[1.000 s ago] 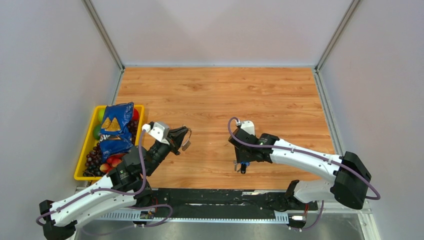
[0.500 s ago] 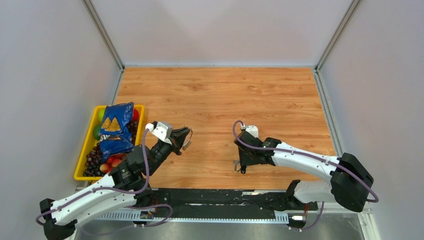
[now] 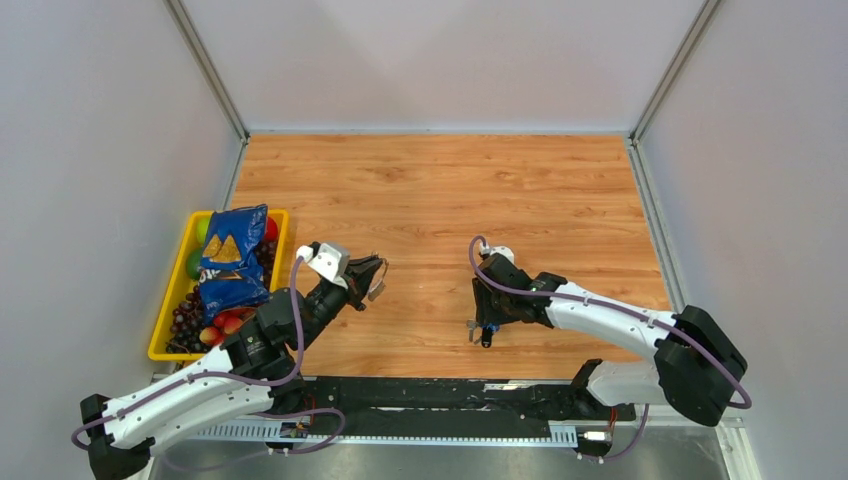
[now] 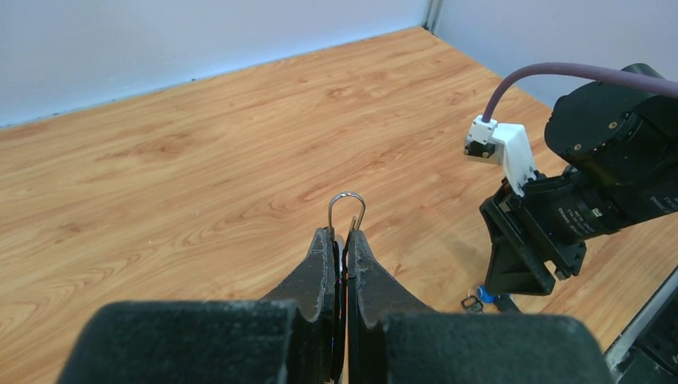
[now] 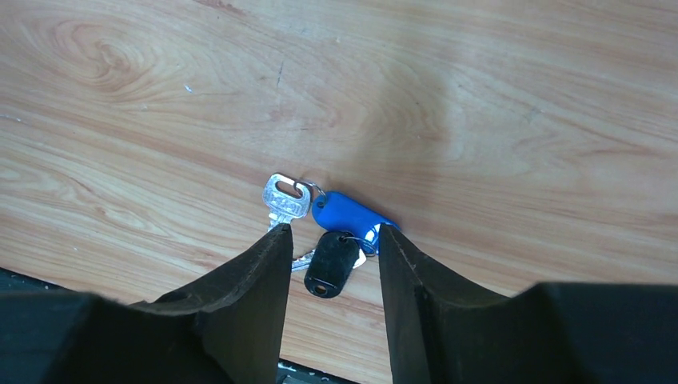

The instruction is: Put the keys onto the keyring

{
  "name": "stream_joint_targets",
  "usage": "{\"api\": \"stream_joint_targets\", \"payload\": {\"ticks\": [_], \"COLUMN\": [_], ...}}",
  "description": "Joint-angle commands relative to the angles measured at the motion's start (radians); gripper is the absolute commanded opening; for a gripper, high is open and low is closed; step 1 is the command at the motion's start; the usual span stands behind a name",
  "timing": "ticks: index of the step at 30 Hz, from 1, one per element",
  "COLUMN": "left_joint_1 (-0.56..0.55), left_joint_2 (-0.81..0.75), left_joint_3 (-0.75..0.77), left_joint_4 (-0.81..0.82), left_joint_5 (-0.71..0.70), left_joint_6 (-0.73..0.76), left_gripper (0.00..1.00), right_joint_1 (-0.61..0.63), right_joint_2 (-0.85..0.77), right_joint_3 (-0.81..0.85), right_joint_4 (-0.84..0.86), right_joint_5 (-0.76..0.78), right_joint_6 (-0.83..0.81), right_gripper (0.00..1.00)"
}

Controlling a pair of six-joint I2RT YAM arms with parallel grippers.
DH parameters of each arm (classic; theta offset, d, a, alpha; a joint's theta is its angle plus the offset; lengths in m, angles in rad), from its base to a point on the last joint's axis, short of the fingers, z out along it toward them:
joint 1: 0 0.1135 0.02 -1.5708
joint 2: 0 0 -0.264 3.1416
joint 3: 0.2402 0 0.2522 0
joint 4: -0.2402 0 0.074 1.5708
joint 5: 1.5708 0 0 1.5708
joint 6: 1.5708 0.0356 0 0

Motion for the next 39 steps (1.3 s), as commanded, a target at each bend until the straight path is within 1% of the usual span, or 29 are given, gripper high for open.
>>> {"api": "stream_joint_targets", "payload": {"ticks": [1,9,15,17,21,27,39], "left_joint_1": [0.000,0.000,0.001,0.000,0.001,0.001,0.001], "left_joint_2": [0.001,0.002,0.006,0.006,0.008,0.010,0.017], "left_joint_3": [0.039,0.038,0.035,0.032,0.030,0.028,0.027], "left_joint_4": [0.047,0.044,0.048,0.050,0.052,0.056,0.060], "left_joint_5": [0.012,0.011,0.006,0.006,0.006,0.007,0.007], "left_joint_6": [0.000,0.000,0.002,0.001,0.002,0.000,0.002], "left_gripper": [0.00,0.00,0.00,0.00,0.00,0.00,0.00], "right_joint_1": [-0.015,-0.029,-0.031,-0.030,-0.030,-0.031,-0.031], "right_joint_2": [0.021,0.032,0.008,-0.002,-0.027,-0.076,-0.106], "right_joint_3": [-0.018,-0.043,-0.073,-0.083,-0.101,-0.130,-0.159], "right_joint_4": [0.078,0.109,0.108,0.109,0.106,0.098,0.092], "right_joint_5": [-0.063,-0.110,-0.124,-0.159,-0.175,-0.187,-0.216], "right_joint_6": [-0.041,-0.049,-0.033,-0.025,-0.007,0.013,0.024], "right_gripper": [0.46,0.45,0.44,0.43,0.39,0.28,0.20]}}
